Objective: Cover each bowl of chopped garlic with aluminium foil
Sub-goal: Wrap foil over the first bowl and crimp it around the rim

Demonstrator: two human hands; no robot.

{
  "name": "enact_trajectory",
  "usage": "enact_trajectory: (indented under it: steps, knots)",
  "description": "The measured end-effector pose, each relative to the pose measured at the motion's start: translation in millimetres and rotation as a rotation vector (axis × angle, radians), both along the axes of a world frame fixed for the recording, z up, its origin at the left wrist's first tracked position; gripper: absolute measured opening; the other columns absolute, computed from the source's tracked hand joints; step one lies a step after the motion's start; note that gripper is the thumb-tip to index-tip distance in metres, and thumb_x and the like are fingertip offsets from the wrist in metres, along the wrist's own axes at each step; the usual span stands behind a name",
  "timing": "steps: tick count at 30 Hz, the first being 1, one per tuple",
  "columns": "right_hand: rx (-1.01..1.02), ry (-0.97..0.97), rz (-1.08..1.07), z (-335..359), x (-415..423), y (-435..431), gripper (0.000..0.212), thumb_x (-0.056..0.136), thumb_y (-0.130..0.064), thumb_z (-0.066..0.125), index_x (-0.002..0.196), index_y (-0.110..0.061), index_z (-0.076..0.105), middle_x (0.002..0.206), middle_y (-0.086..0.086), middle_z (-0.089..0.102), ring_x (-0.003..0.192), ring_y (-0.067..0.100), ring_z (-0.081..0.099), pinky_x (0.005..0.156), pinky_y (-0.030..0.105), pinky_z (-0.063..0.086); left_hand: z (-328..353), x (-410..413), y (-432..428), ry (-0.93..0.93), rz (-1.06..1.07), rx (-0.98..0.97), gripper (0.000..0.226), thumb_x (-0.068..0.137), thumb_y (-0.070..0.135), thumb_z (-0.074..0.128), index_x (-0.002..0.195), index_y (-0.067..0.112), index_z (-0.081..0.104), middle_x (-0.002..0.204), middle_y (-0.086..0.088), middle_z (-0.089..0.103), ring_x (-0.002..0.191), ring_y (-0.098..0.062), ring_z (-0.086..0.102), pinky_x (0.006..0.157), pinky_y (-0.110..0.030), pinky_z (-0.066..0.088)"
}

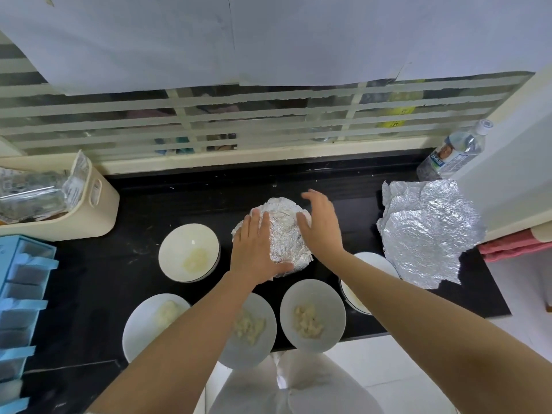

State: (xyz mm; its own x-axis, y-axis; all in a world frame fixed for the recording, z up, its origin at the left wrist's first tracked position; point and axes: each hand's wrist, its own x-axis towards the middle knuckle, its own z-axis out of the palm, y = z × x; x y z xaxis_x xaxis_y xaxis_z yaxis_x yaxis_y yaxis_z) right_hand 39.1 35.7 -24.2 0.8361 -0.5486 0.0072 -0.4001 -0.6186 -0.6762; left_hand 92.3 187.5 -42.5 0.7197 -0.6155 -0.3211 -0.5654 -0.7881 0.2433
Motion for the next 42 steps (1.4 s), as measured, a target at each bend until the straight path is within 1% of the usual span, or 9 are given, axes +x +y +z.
enact_trajectory:
  steps: [3,6,17,22,25,29,32,37,42]
  knots:
    - [-0.195,0.137,0.373,-5.3,6.0,14.8,0.054,0.102,-0.031,0.042,0.150,-0.013,0.028,0.161,0.005,0.018,0.148,0.019,0.015,0.118,0.038,0.017,-2.3,1.6,1.5,-0.004,-0.002,-0.011,0.134,0.069,0.078,0.064,0.154,0.005,-0.010,0.164,-0.011,-0.014,0.152,-0.026,-0.009,0.122,-0.038,0.000]
    - [-0.254,0.332,0.451,-23.2,4.5,21.4,0.063,0.104,-0.040,0.032,0.154,-0.011,0.008,0.163,0.006,-0.002,0.150,0.021,-0.003,0.121,0.038,0.007,-3.3,3.0,2.2,0.020,0.005,-0.044,0.139,0.066,0.079,0.067,0.154,0.005,-0.012,0.164,-0.011,-0.012,0.152,-0.026,-0.006,0.122,-0.039,0.003]
    - [0.044,0.335,0.334,-28.8,6.0,21.7,0.069,0.099,-0.037,0.045,0.154,-0.016,0.008,0.158,0.006,0.017,0.145,0.024,0.019,0.114,0.039,0.026,-4.4,4.5,1.9,0.052,0.003,-0.067,0.141,0.063,0.075,0.072,0.154,0.008,-0.013,0.163,-0.012,-0.007,0.151,-0.029,0.001,0.121,-0.040,0.009]
    - [0.139,0.354,0.374,-23.7,3.7,20.5,0.083,0.092,-0.030,0.059,0.154,-0.016,0.006,0.155,0.007,0.019,0.142,0.025,0.022,0.111,0.039,0.029,-7.1,5.3,8.3,0.009,-0.020,-0.090,0.140,0.060,0.075,0.074,0.155,0.014,-0.008,0.159,-0.011,0.006,0.146,-0.029,0.012,0.119,-0.040,0.018]
    - [0.184,0.396,0.445,-20.6,0.9,13.9,0.092,0.089,-0.031,0.064,0.155,-0.016,0.001,0.157,0.007,0.015,0.143,0.026,0.020,0.114,0.042,0.027,-7.8,6.3,13.8,0.007,-0.058,-0.072,0.143,0.058,0.077,0.073,0.154,0.013,-0.012,0.160,-0.012,0.003,0.148,-0.030,0.007,0.121,-0.040,0.012]
    - [0.057,0.465,0.537,-17.6,1.3,2.7,0.106,0.084,-0.043,0.067,0.154,-0.017,-0.008,0.163,0.002,-0.006,0.150,0.021,-0.003,0.121,0.047,0.003,0.3,8.7,18.6,0.035,-0.119,-0.030,0.152,0.056,0.084,0.069,0.151,0.012,-0.026,0.159,-0.014,-0.028,0.148,-0.029,-0.025,0.120,-0.042,-0.012]
    - [-0.041,0.457,0.604,-13.6,1.3,-4.0,0.115,0.080,-0.048,0.070,0.153,-0.021,-0.014,0.161,-0.002,-0.017,0.149,0.018,-0.014,0.118,0.047,-0.010,6.9,9.9,18.0,0.026,-0.148,-0.019,0.153,0.055,0.086,0.066,0.150,0.012,-0.028,0.155,-0.015,-0.037,0.144,-0.029,-0.033,0.120,-0.045,-0.014]
    - [-0.109,0.488,0.763,-10.8,-0.8,-3.8,0.134,0.069,-0.054,0.079,0.151,-0.018,-0.020,0.160,0.002,-0.023,0.147,0.019,-0.019,0.118,0.039,-0.005,3.4,6.8,9.5,0.060,-0.155,0.029,0.152,0.058,0.081,0.070,0.150,0.008,-0.027,0.157,-0.015,-0.032,0.147,-0.029,-0.027,0.122,-0.047,-0.007]
    - [-0.149,0.496,0.735,-26.5,0.7,1.8,0.140,0.063,-0.052,0.082,0.151,-0.015,-0.020,0.160,0.006,-0.021,0.148,0.024,-0.017,0.121,0.047,0.010,-2.2,3.0,9.6,0.017,-0.144,0.033,0.143,0.065,0.069,0.076,0.152,0.006,-0.019,0.160,-0.016,-0.023,0.150,-0.032,-0.016,0.122,-0.044,0.001]
